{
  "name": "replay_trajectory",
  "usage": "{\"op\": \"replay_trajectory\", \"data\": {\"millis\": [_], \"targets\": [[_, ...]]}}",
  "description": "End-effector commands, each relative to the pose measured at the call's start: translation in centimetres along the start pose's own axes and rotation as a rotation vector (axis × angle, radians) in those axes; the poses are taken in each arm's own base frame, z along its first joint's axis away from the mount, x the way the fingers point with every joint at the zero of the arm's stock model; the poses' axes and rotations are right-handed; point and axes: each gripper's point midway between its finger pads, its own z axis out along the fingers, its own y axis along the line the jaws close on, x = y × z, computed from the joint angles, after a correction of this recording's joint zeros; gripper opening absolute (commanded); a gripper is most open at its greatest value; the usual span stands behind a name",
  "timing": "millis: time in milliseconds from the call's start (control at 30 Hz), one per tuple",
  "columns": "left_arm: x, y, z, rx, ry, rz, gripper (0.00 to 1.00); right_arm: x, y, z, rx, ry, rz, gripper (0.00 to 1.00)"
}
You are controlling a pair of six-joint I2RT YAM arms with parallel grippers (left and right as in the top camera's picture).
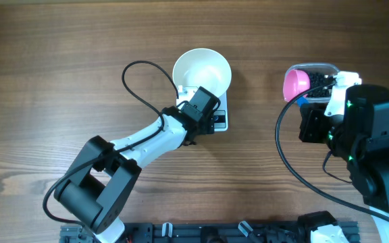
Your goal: Scoop item into bowl and weigh 150g on scale
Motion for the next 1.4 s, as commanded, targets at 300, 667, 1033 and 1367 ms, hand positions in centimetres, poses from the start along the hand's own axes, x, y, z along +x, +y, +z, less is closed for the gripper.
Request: {"op": "replay_trajectory", "data": {"millis": [300,667,1033,1367], "targets": [[2.8,2.4,2.1,-0.09,0.065,0.043,1.0,-0.8,-0.2,-0.7,0.013,-0.026,-0.017,0.04],[3.9,2.9,3.2,-0.117,0.102,0.056,1.0,-0.7,-0.2,-0.7,0.014,-0.023,-0.017,0.04],[6.2,4.2,4.4,-0.156,0.155,0.07,1.0,-0.6,-0.2,-0.6,0.016,-0.017,-0.017,0.04],[6.1,4.1,4.5,-0.151,0.149,0.068,1.0,-0.5,-0.3,-0.6,0.017,-0.013,-0.017,0.04]]}}
